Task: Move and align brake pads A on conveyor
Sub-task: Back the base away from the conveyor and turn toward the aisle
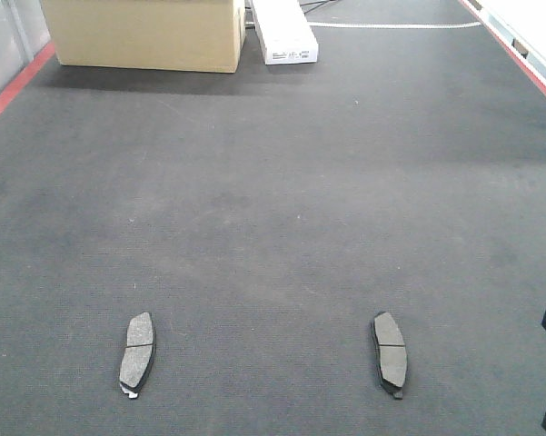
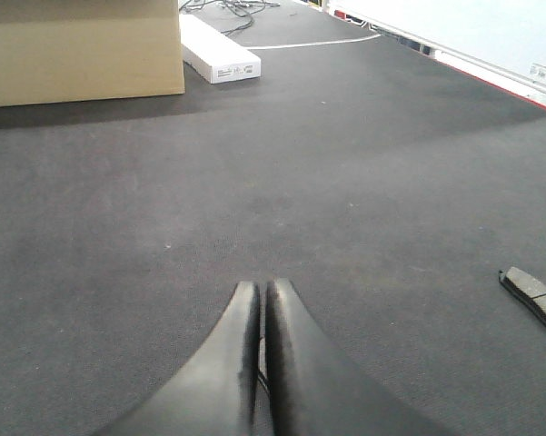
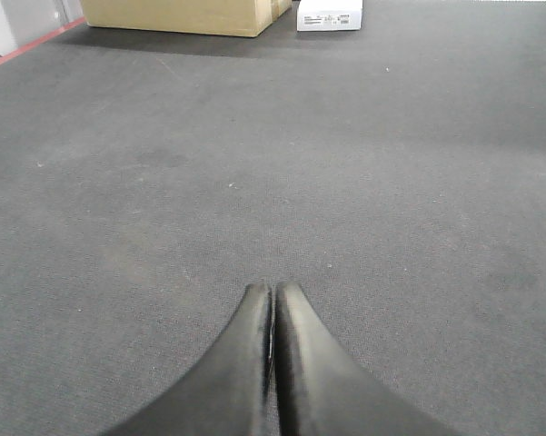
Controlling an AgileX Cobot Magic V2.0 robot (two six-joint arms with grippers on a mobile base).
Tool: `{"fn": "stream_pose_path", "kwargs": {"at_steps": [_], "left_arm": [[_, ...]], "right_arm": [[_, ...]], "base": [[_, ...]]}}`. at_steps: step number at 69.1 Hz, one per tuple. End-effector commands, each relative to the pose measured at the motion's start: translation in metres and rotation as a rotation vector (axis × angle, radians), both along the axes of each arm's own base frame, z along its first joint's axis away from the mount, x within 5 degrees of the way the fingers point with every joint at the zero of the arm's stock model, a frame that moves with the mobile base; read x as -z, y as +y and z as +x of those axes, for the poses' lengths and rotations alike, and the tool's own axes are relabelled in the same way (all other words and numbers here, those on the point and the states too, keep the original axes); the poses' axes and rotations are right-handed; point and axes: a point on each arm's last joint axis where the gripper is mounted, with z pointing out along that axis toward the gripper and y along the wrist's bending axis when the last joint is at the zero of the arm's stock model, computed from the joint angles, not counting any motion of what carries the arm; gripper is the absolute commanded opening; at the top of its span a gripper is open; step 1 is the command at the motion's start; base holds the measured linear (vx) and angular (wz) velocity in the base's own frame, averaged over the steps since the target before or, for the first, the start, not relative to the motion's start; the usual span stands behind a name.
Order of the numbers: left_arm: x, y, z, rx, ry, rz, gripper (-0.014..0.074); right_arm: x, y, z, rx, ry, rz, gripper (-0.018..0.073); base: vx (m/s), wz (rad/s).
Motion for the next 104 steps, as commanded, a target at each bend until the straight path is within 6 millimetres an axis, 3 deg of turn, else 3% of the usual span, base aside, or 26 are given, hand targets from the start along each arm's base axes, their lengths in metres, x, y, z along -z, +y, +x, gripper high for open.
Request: {"fn": "stream_pose_path", "kwargs": {"at_steps": [1,104], "left_arm": [[-0.0128,-0.0011,0.0016,0.008,-0.076,-0.032,-0.0006],[-0.0127,-0.0014,0.0022,0.008,-0.073,-0.031,-0.0006]], "right_arm": [[-0.0148,0.0016,0.0015,-0.016,-0.096,0.014,-0.0009],[-0.0147,0.0017,0.0017,-0.017,-0.096,0.013,-0.0009]], "base": [[-0.02,-0.03],[-0.19,-0.01]]}}
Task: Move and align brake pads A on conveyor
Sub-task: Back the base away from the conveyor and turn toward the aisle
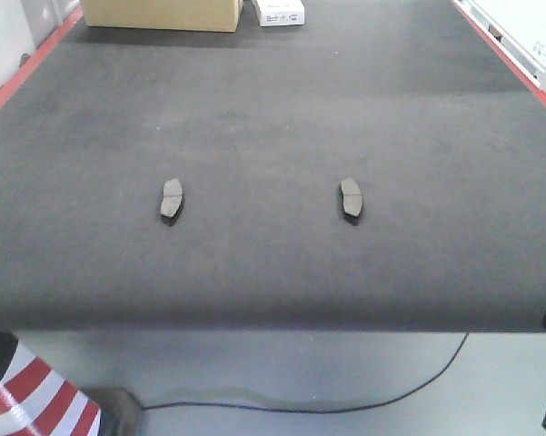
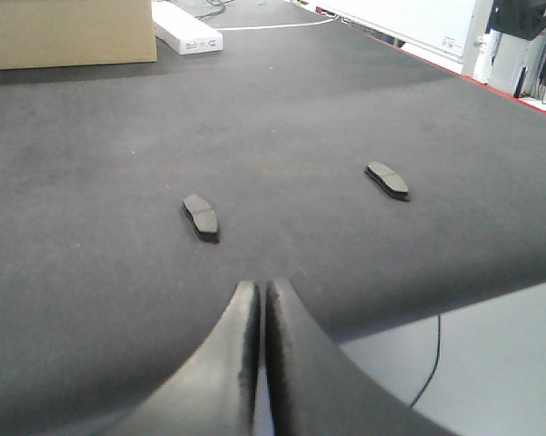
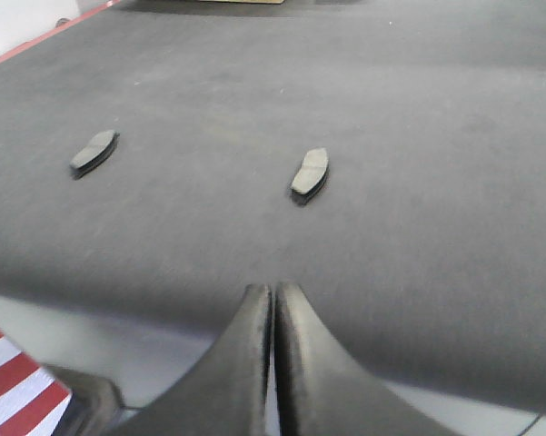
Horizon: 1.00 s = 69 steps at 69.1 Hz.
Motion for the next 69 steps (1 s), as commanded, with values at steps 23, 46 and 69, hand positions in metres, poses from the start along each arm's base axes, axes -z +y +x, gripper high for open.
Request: {"fn": "stream_pose_path", "kwargs": {"at_steps": [23,46,69], "left_arm": [[-0.0127,-0.0013,0.0021,0.008,-0.074,-0.031,-0.0006],[-0.0127,-0.0013,0.0021,0.008,-0.074,-0.031,-0.0006],[-0.0127,-0.0013,0.0021,0.008,-0.074,-0.031,-0.0006]], "right_arm": [[-0.0147,0.0017,0.0017,-0.017,-0.096,0.013,-0.0009],[-0.0147,0.0017,0.0017,-0.016,-0.095,0.013,-0.0009],[-0.0147,0.0017,0.0017,-0.016,-0.095,0.013,-0.0009]], "base": [[-0.21,0.0],[-0.18,-0.24],[-0.14,-0.54]]}}
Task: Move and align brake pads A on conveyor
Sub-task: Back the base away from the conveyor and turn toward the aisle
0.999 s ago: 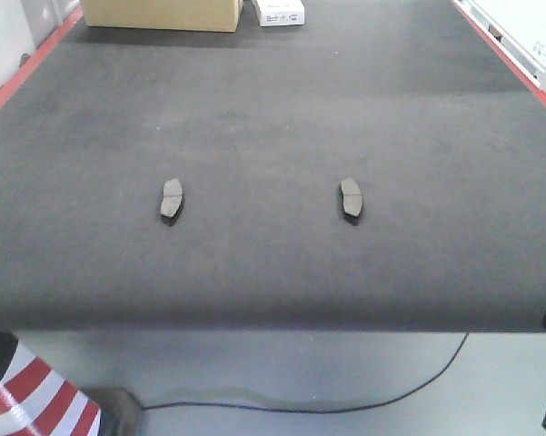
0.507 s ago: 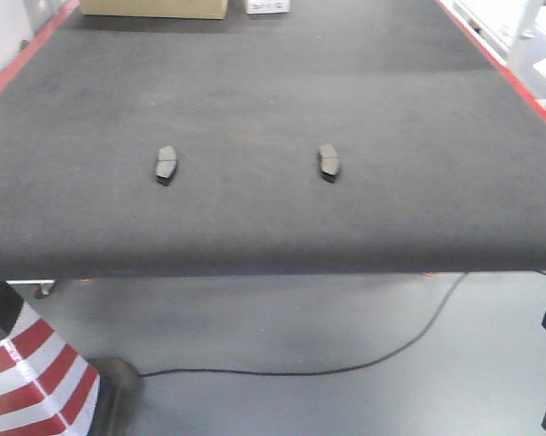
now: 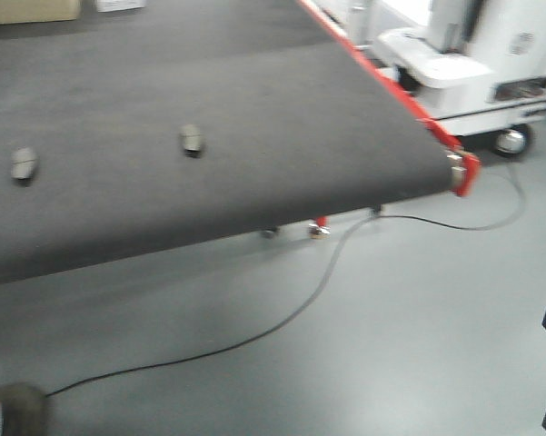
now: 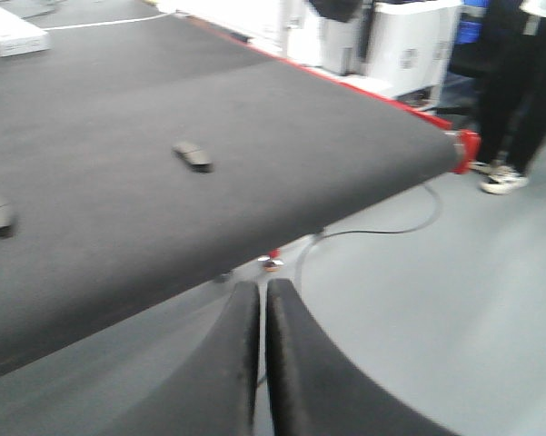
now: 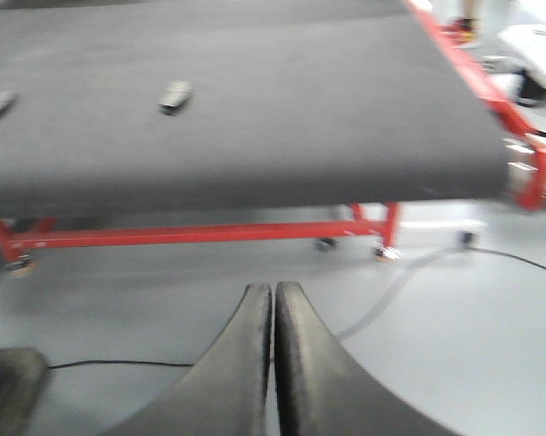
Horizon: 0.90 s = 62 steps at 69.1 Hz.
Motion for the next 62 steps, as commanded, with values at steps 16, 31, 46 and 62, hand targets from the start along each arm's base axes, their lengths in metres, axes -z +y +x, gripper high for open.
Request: {"fn": "stream_pose_path", "kwargs": {"at_steps": [16,31,46,62], "left_arm": [[-0.0127,-0.0013,0.0021,0.008,-0.074,-0.031,-0.0006],[-0.0127,-0.0013,0.0021,0.008,-0.074,-0.031,-0.0006],[-0.0127,-0.0013,0.0021,0.008,-0.074,-0.031,-0.0006],[-0.0127,-0.0013,0.0021,0.008,-0.074,-0.031,-0.0006]], "right_arm": [[-0.0147,0.0017,0.0017,-0.016,-0.095,0.013,-0.0009],[-0.0147,0.0017,0.0017,-0.016,-0.095,0.013,-0.0009],[-0.0147,0.0017,0.0017,-0.016,-0.095,0.013,-0.0009],[-0.0147,0.0017,0.0017,-0.016,-0.095,0.013,-0.0009]], "base": [[-0.11,-0.56],[-0.07,-0.64],[-0.03,-0.73],[0.01,-0.7]]}}
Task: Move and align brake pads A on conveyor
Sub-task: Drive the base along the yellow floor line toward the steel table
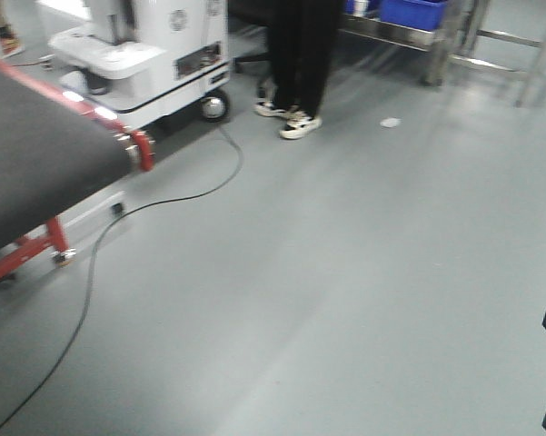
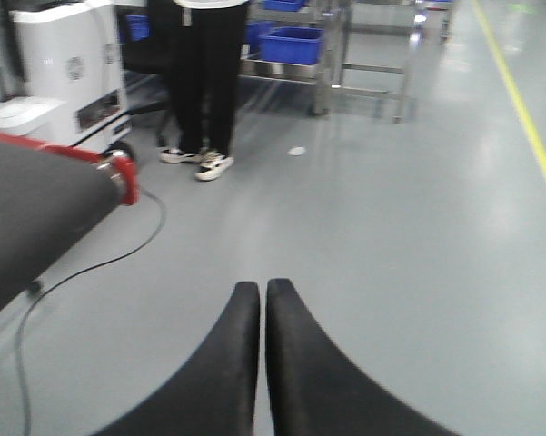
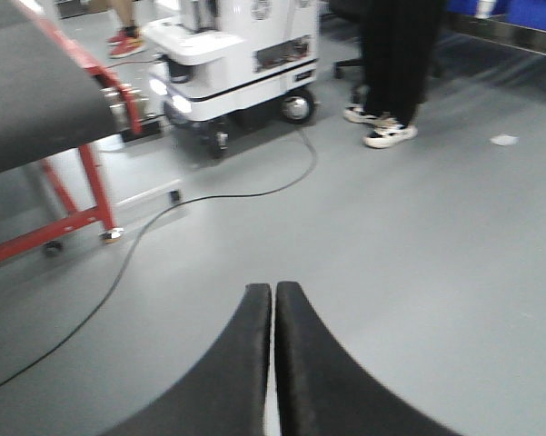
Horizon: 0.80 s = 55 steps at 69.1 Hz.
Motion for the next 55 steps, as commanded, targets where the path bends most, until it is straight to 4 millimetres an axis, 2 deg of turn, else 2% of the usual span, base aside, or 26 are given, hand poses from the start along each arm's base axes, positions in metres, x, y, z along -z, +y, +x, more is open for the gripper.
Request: {"fn": "stream_pose_path", "kwargs": {"at_steps": [1,55], "left_arm": [[-0.0127,-0.0012,0.0018,0.008,-0.075,-0.031,-0.0006],[-0.0127,-0.0012,0.0018,0.008,-0.075,-0.031,-0.0006]], "right_arm": [[-0.0147,0.0017,0.0017,-0.016,-0.095,0.013,-0.0009],[-0.0147,0.0017,0.0017,-0.016,-0.095,0.013,-0.0009]], "base": [[0.03,-0.64],[0.06,-0.64]]}}
